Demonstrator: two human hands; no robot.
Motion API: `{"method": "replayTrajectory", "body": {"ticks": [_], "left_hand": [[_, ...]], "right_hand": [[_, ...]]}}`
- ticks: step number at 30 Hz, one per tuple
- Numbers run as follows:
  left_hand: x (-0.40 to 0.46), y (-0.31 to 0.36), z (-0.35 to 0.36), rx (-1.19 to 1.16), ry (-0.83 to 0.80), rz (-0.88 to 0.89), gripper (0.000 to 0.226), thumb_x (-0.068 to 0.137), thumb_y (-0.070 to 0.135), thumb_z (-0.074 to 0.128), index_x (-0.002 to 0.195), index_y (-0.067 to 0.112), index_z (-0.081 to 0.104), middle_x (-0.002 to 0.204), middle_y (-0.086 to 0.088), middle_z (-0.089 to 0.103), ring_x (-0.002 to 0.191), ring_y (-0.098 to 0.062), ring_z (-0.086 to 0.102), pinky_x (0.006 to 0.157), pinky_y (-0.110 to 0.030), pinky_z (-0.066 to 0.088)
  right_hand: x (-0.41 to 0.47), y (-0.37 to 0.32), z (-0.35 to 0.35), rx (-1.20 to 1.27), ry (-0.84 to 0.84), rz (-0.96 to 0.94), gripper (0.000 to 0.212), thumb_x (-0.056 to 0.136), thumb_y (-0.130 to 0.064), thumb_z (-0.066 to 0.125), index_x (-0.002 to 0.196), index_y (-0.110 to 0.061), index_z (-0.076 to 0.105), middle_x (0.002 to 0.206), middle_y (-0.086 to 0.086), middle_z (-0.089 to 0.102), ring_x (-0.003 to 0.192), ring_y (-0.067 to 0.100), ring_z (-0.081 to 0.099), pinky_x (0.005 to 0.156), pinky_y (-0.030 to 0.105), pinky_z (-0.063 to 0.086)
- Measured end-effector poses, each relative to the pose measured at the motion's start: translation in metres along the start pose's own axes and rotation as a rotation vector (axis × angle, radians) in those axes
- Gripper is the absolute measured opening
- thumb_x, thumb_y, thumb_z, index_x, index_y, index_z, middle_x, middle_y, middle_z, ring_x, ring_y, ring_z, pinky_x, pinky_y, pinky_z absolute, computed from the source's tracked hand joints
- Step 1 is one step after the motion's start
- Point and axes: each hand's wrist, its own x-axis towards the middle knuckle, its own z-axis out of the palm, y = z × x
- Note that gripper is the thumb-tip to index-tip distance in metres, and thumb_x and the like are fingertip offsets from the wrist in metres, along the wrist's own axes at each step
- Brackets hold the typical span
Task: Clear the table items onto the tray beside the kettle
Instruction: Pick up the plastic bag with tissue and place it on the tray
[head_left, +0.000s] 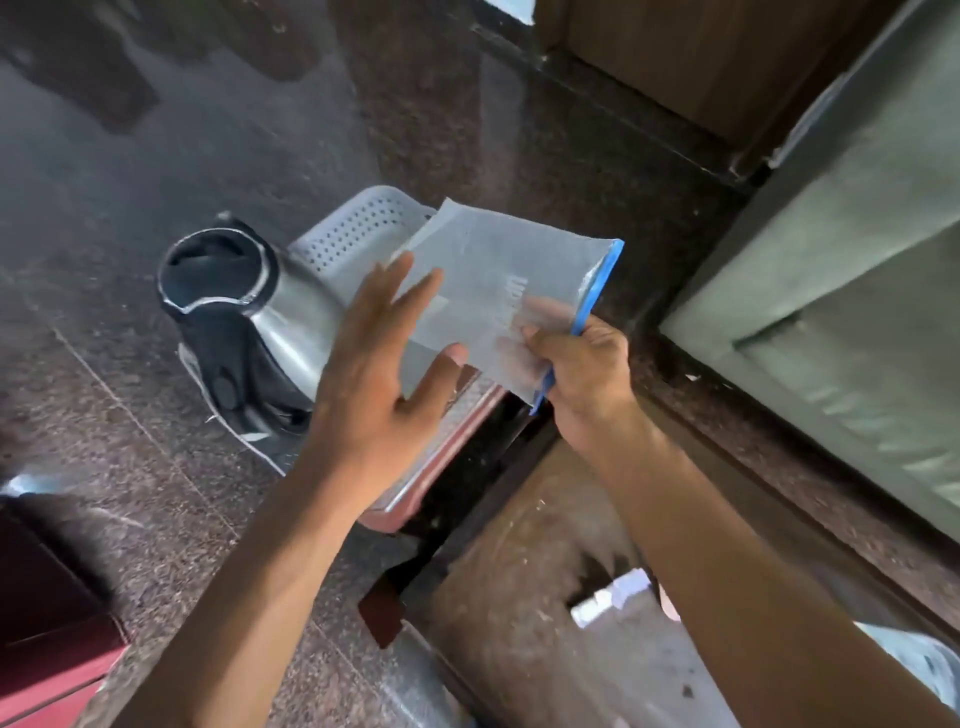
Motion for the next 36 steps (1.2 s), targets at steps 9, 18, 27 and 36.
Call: {"method": "replayTrajectory", "body": {"ticks": [9, 18, 27, 36], "left_hand": [[0.041, -0.02, -0.003, 0.042, -0.248, -0.247, 0.06, 0.112, 0.034, 0.058, 0.168, 0.014, 0.045, 0.178, -0.008, 0.036, 0.169, -0.026, 0.027, 0.137, -0.049, 0.022], [0.061, -0.037, 0.019, 0.016, -0.28, -0.318, 0.052, 0.118, 0.019, 0.043, 0.17, 0.02, 0.042, 0.181, -0.007, 0.031, 0.17, -0.023, 0.026, 0.138, -0.048, 0.021], [0.077, -0.063, 0.075, 0.314, -0.562, -0.344, 0.059, 0.118, 0.045, 0.037, 0.175, 0.036, 0.026, 0.186, -0.009, 0.016, 0.17, -0.044, 0.015, 0.135, -0.064, 0.016], [0.087, -0.081, 0.09, 0.293, -0.678, -0.452, 0.083, 0.094, 0.079, 0.006, 0.168, 0.054, 0.032, 0.187, 0.002, 0.014, 0.172, -0.041, 0.01, 0.137, -0.065, 0.012]], "right_hand": [[0.056, 0.034, 0.087, -0.231, 0.159, 0.233, 0.036, 0.089, 0.005, 0.059, 0.123, -0.006, 0.063, 0.103, 0.011, 0.072, 0.082, 0.026, 0.067, 0.071, 0.035, 0.058], [0.026, 0.025, 0.072, -0.284, -0.034, 0.148, 0.032, 0.092, -0.012, 0.068, 0.124, -0.013, 0.069, 0.119, 0.016, 0.078, 0.109, 0.032, 0.074, 0.1, 0.049, 0.06], [-0.01, 0.028, 0.0, -0.83, -0.027, -0.1, 0.058, 0.096, -0.028, 0.064, 0.151, -0.037, 0.046, 0.145, -0.005, 0.061, 0.136, 0.016, 0.056, 0.115, 0.043, 0.046], [-0.036, 0.047, -0.04, -1.034, -0.042, -0.19, 0.058, 0.098, -0.027, 0.062, 0.155, -0.03, 0.047, 0.15, -0.001, 0.059, 0.135, 0.023, 0.054, 0.115, 0.042, 0.045]]}}
